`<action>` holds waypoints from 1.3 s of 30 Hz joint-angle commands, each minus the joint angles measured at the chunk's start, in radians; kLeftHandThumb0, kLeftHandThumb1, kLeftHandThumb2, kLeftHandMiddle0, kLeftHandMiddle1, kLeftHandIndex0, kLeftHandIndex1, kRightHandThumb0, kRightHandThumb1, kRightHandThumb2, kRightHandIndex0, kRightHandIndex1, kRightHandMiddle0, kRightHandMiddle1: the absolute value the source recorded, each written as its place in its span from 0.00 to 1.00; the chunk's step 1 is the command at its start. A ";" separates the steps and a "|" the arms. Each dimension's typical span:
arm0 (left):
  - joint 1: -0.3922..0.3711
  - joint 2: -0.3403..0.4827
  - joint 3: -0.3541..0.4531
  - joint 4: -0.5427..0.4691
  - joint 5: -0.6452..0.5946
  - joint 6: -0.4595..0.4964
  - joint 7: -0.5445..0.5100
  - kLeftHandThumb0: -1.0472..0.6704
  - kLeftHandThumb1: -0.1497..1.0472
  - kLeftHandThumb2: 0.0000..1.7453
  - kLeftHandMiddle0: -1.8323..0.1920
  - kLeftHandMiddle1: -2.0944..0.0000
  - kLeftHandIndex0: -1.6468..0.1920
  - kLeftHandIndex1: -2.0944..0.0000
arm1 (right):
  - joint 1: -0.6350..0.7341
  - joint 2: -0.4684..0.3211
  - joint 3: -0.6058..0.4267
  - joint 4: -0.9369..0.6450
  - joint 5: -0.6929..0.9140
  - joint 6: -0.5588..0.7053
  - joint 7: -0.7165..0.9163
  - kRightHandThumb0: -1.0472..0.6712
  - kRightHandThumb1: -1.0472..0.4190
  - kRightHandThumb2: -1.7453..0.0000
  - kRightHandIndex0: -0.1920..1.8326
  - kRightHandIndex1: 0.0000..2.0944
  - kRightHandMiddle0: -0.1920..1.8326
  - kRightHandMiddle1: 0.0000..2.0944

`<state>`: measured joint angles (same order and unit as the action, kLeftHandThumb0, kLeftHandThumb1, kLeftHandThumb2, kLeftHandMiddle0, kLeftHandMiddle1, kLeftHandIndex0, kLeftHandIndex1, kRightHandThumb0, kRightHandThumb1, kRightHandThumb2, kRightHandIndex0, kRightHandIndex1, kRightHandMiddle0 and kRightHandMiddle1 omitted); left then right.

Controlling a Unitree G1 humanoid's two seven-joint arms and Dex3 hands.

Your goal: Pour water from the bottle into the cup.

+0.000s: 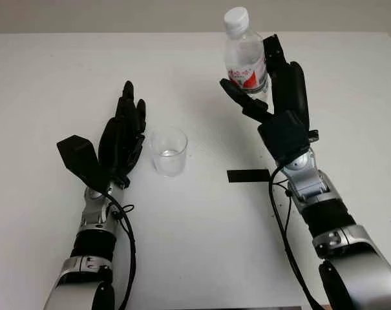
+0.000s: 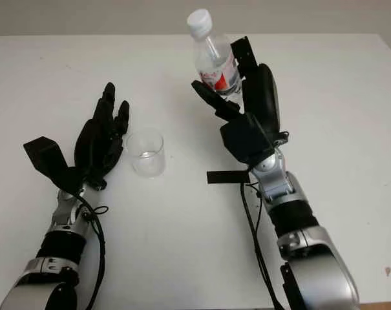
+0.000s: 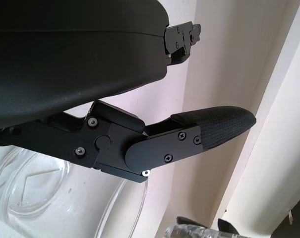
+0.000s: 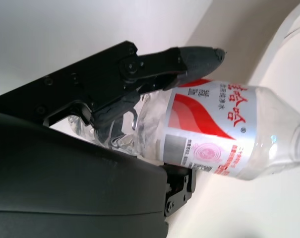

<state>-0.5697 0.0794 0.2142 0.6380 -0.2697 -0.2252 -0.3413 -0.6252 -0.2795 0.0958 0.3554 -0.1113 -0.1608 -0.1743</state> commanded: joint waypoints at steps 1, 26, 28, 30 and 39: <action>0.039 -0.005 -0.007 0.021 0.004 0.013 0.000 0.10 1.00 0.40 0.98 0.97 0.99 0.98 | 0.039 0.019 -0.039 -0.129 0.065 0.116 0.062 0.37 0.00 0.73 0.73 1.00 0.54 1.00; 0.072 -0.012 -0.019 -0.020 0.009 0.036 0.004 0.10 1.00 0.41 0.98 0.97 0.99 0.98 | 0.293 -0.021 -0.156 -0.720 0.167 0.688 0.263 0.38 0.00 0.75 0.68 1.00 0.51 1.00; 0.076 -0.010 -0.019 -0.026 0.008 0.041 0.003 0.10 1.00 0.41 0.98 0.97 1.00 0.98 | 0.324 -0.017 -0.132 -0.697 0.115 0.584 0.249 0.37 0.00 0.75 0.67 1.00 0.51 1.00; 0.081 -0.008 -0.020 -0.031 0.008 0.042 -0.002 0.10 1.00 0.41 0.98 0.97 1.00 0.98 | 0.354 -0.005 -0.106 -0.643 0.059 0.454 0.223 0.37 0.00 0.76 0.66 1.00 0.51 1.00; 0.094 -0.004 -0.018 -0.051 0.006 0.058 -0.008 0.10 1.00 0.41 0.98 0.98 1.00 0.98 | 0.411 0.119 -0.097 -0.529 0.071 0.288 0.189 0.35 0.00 0.73 0.67 1.00 0.51 1.00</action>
<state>-0.5231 0.0759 0.2012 0.5661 -0.2638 -0.1817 -0.3480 -0.2229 -0.1794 0.0023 -0.1641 -0.0474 0.1301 0.0202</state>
